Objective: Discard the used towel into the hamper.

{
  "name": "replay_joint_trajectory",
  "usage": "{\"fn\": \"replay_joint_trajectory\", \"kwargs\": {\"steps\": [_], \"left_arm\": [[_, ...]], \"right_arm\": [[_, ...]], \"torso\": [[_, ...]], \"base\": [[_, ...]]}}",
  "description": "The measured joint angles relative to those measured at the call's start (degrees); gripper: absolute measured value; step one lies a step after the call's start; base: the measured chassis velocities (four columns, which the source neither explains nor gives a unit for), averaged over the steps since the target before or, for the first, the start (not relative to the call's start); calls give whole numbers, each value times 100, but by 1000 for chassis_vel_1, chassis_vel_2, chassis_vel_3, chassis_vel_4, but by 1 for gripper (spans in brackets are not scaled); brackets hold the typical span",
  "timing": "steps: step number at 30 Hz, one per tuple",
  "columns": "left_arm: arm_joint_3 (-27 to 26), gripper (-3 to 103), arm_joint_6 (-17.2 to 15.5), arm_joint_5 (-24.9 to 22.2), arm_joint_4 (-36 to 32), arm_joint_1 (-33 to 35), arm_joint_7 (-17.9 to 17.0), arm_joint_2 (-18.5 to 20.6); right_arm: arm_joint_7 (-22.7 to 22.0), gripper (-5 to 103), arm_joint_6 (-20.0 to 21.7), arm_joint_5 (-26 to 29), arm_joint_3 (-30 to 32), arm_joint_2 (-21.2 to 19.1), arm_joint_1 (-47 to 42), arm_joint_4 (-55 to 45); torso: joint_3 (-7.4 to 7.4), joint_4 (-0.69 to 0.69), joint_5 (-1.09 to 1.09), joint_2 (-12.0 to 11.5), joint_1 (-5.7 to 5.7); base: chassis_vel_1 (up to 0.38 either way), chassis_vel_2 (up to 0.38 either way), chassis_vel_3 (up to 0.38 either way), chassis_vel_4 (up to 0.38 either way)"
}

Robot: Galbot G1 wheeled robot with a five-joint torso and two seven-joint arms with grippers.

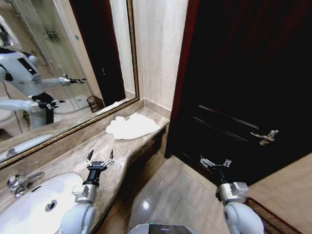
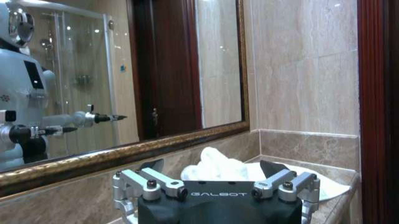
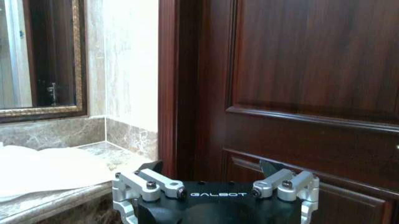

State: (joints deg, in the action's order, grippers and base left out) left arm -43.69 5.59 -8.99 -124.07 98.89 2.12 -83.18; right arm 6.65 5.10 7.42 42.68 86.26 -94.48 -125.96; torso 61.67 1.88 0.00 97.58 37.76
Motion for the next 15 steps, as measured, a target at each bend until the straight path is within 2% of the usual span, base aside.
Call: {"fn": "replay_joint_trajectory", "kwargs": {"steps": [11, 14, 15], "left_arm": [[24, 100, -16, -2, 18, -30, -51, -3], [19, 100, -18, -4, 33, -33, -57, -1], [13, 100, -18, -6, 34, -33, -58, 1]], "right_arm": [[51, 100, -11, -25, -35, 6, 20, 25], [77, 100, -10, -36, -43, 15, 19, 20], [85, 100, -9, -42, -45, 17, 24, 20]], "torso": [[0, 0, 2, 0, 0], [0, 0, -5, 0, 2], [0, 0, 0, 0, 1]], "base": [[-103, 92, 101, -113], [-109, 115, 89, -121], [-83, 122, 86, -108]]}}
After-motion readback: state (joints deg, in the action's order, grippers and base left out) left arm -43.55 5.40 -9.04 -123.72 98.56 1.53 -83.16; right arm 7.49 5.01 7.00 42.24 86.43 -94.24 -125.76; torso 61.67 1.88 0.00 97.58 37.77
